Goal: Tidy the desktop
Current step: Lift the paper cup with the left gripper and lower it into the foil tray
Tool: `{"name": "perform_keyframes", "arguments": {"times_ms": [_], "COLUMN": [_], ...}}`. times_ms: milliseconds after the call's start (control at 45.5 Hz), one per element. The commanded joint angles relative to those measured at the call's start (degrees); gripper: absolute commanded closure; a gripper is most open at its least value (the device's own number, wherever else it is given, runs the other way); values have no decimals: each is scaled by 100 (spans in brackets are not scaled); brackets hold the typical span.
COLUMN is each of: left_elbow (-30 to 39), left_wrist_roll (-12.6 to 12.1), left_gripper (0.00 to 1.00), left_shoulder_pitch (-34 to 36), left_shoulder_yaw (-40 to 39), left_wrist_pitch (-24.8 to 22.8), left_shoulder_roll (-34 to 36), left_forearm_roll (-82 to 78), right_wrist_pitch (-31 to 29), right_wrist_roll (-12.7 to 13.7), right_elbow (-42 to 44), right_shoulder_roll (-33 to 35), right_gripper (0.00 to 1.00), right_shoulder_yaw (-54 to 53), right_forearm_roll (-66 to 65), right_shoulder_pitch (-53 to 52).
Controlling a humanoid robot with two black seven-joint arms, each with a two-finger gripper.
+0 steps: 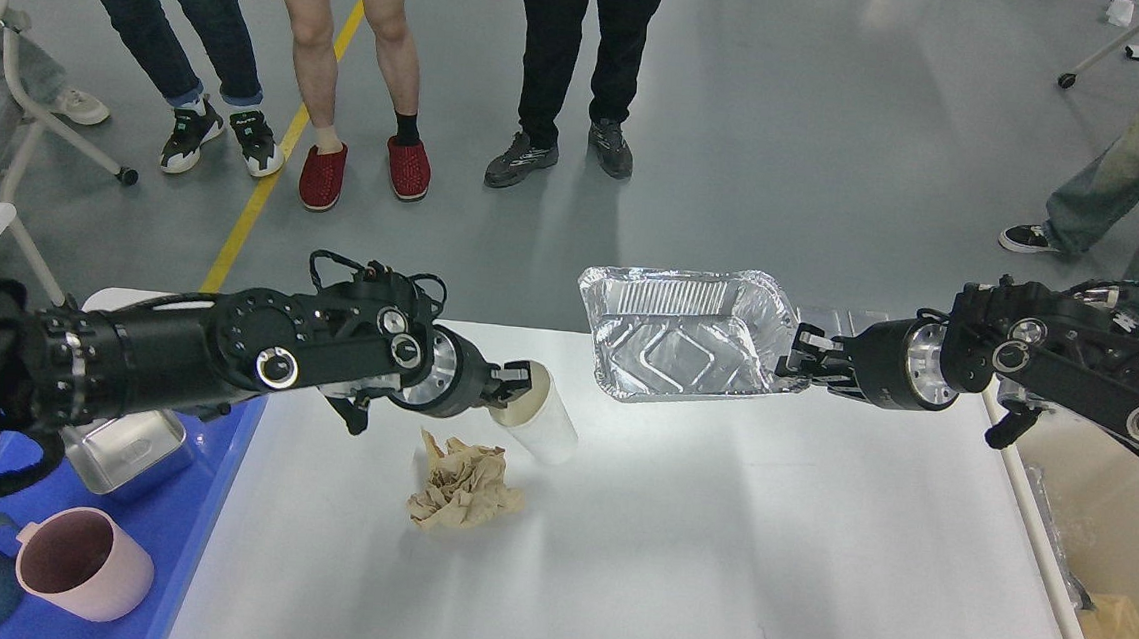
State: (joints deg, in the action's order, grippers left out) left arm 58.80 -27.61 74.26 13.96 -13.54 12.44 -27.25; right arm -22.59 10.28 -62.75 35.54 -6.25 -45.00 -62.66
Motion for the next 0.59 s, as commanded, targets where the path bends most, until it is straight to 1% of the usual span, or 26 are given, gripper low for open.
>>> {"name": "perform_keyframes", "arguments": {"times_ms": [0,132,307,439,571], "left_elbow": [641,1326,2056,2215,2215], "left_wrist_roll": [-183,-402,-824,-930,-930], "left_gripper": [98,98,98,98,97], "left_shoulder_pitch": [684,1353,1951,2469,3067], "left_shoulder_yaw": [19,81,107,99,64], "left_wrist_pitch": [-193,-483,-1019,-1432,-1801], "left_shoulder_roll": [575,1286,2174,2561,2773], "left_forearm_roll": [254,527,642,650,668], "right_wrist_pitch": [0,0,35,35,35], "right_wrist_roll": [-9,-9,-9,-9,-9], "right_elbow": [0,9,9,9,9], "right_shoulder_roll": [23,-12,-39,-39,-30], "right_gripper": [100,100,100,100,100], "right_shoulder_yaw": [-8,-17,-8,-8,-8], "right_forearm_roll": [0,-8,-8,-8,-8], "right_shoulder_pitch": [17,61,70,79,79]}}
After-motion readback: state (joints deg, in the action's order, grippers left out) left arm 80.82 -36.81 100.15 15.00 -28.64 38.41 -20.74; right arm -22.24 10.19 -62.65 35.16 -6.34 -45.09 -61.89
